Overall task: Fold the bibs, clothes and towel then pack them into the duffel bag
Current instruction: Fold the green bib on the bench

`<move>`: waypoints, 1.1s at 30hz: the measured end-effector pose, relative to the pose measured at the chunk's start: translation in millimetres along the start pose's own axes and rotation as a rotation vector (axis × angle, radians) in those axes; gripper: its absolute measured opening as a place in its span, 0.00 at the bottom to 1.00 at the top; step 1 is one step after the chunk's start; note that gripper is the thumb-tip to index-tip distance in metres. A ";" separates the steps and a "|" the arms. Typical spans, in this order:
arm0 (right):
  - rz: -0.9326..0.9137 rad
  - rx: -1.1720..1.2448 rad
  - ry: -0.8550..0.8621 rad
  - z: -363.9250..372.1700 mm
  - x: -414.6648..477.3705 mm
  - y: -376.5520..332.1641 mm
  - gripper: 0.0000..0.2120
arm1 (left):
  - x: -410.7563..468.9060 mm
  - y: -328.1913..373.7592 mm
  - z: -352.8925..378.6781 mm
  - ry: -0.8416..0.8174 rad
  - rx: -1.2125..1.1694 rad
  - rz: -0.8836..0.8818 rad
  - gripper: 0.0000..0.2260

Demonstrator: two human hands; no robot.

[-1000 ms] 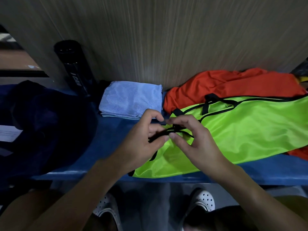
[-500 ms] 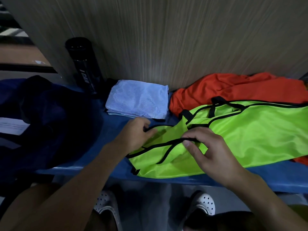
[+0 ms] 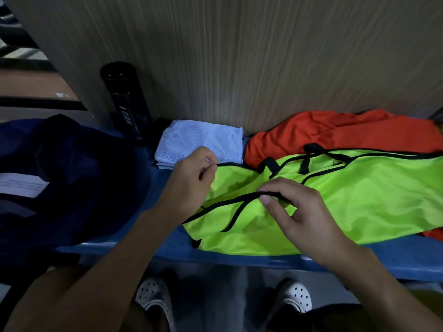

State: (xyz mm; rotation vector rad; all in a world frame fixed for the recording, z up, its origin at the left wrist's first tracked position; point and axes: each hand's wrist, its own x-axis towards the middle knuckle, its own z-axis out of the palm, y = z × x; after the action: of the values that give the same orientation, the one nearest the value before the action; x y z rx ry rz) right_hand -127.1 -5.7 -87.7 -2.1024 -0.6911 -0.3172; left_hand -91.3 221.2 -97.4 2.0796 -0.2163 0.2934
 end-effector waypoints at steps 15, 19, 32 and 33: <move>-0.116 -0.024 -0.319 58.9 85.5 -45.0 0.06 | -35.7 19.7 -70.3 -0.176 -0.257 -0.145 0.05; -0.030 -0.012 -0.317 82.6 90.4 -34.0 0.09 | -32.1 -12.4 -70.8 -0.108 -0.101 -0.174 0.04; 0.079 -0.453 -0.156 73.6 28.1 12.3 0.17 | -33.1 -60.5 -66.2 0.061 0.618 -0.307 0.15; 0.088 -0.481 -0.171 73.4 25.2 15.4 0.16 | -34.7 -55.3 -60.9 0.058 0.682 -0.231 0.14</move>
State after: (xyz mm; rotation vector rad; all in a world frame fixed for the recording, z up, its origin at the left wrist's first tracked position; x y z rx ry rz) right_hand -99.7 55.8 -129.3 -2.6343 -0.6658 -0.2757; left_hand -116.7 302.7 -123.6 2.7331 0.1905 0.3128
